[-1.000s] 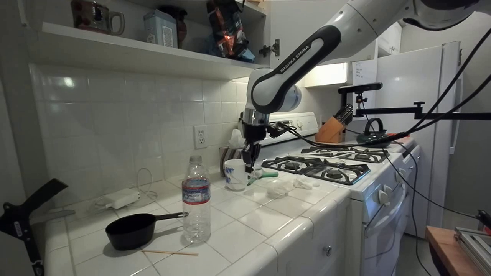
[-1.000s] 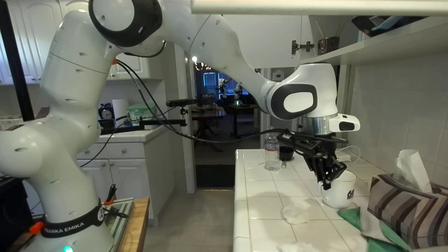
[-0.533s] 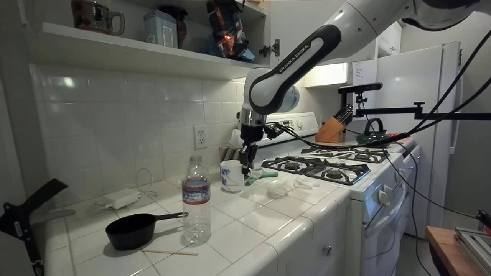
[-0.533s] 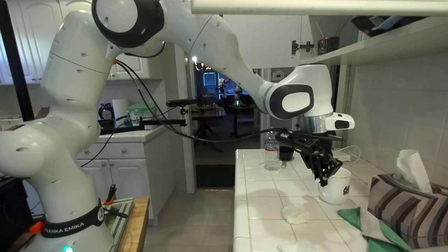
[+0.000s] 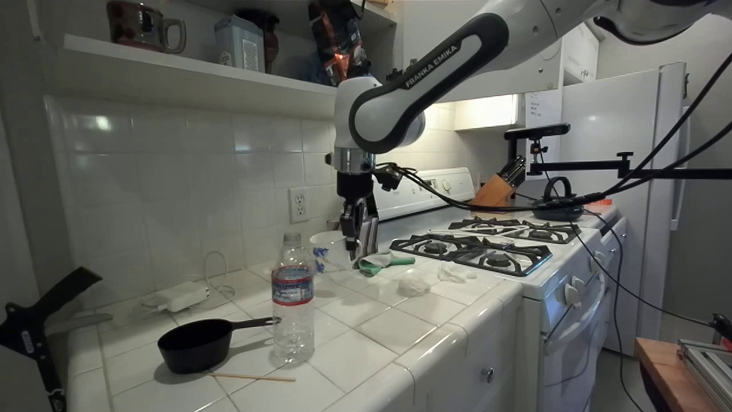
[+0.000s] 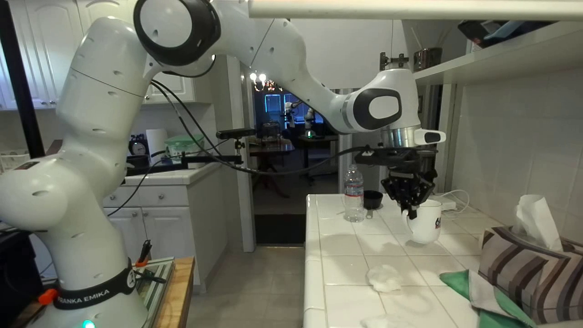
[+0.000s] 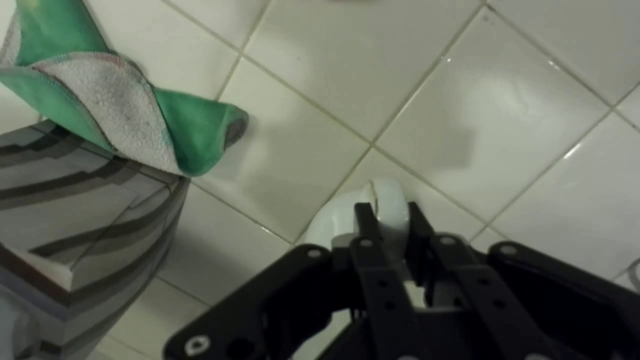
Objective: Move the white mug to the left then use the green towel to wipe the countertop.
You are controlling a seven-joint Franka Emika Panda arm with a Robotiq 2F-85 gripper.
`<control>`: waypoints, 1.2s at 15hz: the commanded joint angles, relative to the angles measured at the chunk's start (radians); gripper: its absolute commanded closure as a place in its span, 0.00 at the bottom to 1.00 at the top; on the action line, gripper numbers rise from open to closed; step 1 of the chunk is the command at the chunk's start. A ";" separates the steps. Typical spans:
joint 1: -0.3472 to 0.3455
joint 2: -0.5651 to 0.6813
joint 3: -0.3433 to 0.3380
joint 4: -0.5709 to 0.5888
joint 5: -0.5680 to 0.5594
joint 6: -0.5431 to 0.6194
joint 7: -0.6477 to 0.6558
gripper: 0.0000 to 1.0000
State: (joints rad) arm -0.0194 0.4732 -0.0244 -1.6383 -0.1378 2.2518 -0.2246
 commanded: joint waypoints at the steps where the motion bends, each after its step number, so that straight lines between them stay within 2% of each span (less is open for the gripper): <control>1: 0.016 0.065 0.017 0.176 -0.011 -0.117 -0.009 0.96; 7: 0.035 0.165 0.051 0.373 -0.002 -0.269 -0.042 0.96; 11: 0.055 0.233 0.072 0.460 0.005 -0.292 -0.048 0.96; 15: 0.055 0.245 0.081 0.452 0.017 -0.258 -0.038 0.96; 16: 0.064 0.229 0.075 0.417 0.004 -0.256 -0.029 0.83; 18: 0.062 0.233 0.074 0.417 0.004 -0.255 -0.029 0.83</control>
State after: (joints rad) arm 0.0405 0.7053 0.0528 -1.2246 -0.1358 1.9996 -0.2527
